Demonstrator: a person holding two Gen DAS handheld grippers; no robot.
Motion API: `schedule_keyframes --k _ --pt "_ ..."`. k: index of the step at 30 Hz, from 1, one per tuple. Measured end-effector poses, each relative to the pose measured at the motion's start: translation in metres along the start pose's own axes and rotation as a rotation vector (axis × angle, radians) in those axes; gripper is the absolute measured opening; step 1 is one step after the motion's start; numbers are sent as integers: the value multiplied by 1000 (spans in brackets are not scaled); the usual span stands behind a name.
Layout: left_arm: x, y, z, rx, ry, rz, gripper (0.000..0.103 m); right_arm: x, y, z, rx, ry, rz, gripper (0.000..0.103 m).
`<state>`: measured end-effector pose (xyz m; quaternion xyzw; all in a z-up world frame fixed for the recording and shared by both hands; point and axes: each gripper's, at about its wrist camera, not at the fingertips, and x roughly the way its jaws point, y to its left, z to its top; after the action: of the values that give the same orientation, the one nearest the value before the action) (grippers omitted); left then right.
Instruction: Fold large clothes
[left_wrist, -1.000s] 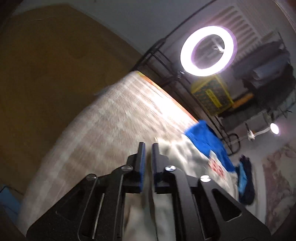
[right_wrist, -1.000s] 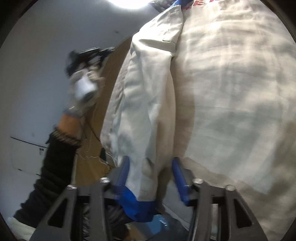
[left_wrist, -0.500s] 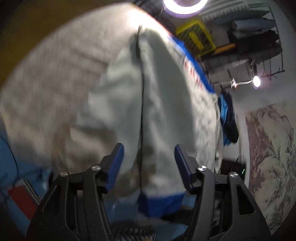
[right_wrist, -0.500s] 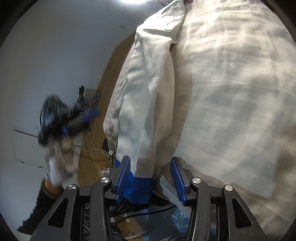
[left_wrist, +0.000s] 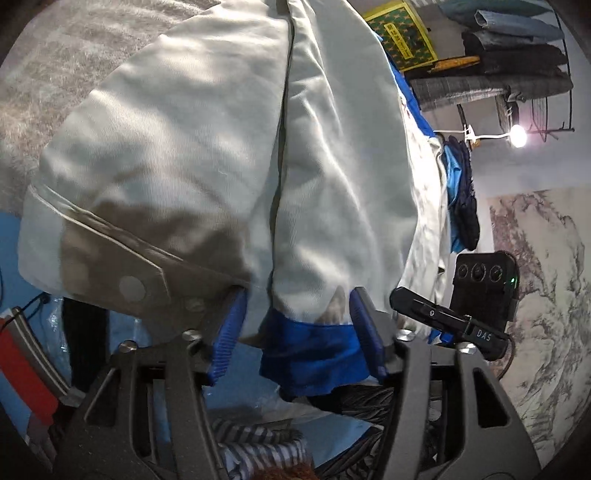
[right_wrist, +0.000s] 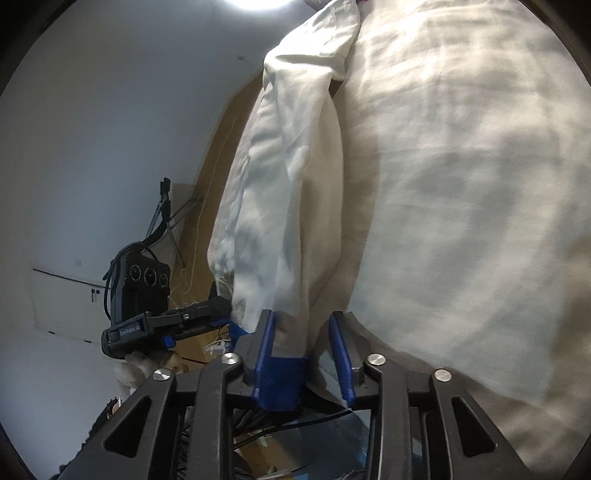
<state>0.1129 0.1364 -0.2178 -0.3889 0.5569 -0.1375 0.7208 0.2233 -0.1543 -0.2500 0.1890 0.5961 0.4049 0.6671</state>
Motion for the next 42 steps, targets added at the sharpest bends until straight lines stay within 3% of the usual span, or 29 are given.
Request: schedule_keyframes --k 1,2,4,6,10,15,17,21,28,31,35,37,38,40,41,42 --pt "-4 1 1 16 -5 11 4 4 1 0 4 11 16 21" --pt "-8 0 2 23 -17 5 2 7 4 -1 6 20 27 18" --pt "-24 -1 3 35 -60 6 2 17 12 -2 -6 41 33 7" --pt "-42 -1 3 63 -106 21 2 24 22 -1 -26 53 42 5" --pt "-84 0 3 97 -210 56 2 43 48 1 -31 75 128 4" --pt "-117 20 0 64 -310 79 2 58 86 5 -116 71 180 3" --pt "-107 38 3 33 -282 131 1 69 93 3 -182 90 109 2" --pt "-80 63 6 -22 -213 191 0 98 72 1 -154 152 -8 1" --pt "-124 37 3 48 -370 173 0 84 101 13 -248 96 29 1" --pt "-109 48 5 29 -335 214 0 90 106 12 -285 98 -29 1" --pt "-90 65 2 17 -292 266 0 110 102 4 -313 143 -187 2" --pt "-96 66 1 25 -307 270 0 108 100 2 -315 153 -204 8" --pt "-100 66 2 28 -320 274 6 105 98 4 -316 156 -204 10" --pt "-109 70 5 7 -345 241 34 97 98 6 -316 155 -197 35" --pt "-111 73 9 -10 -354 219 57 92 101 5 -318 149 -188 38" --pt "-112 75 13 -25 -365 200 63 86 101 4 -323 142 -189 39"
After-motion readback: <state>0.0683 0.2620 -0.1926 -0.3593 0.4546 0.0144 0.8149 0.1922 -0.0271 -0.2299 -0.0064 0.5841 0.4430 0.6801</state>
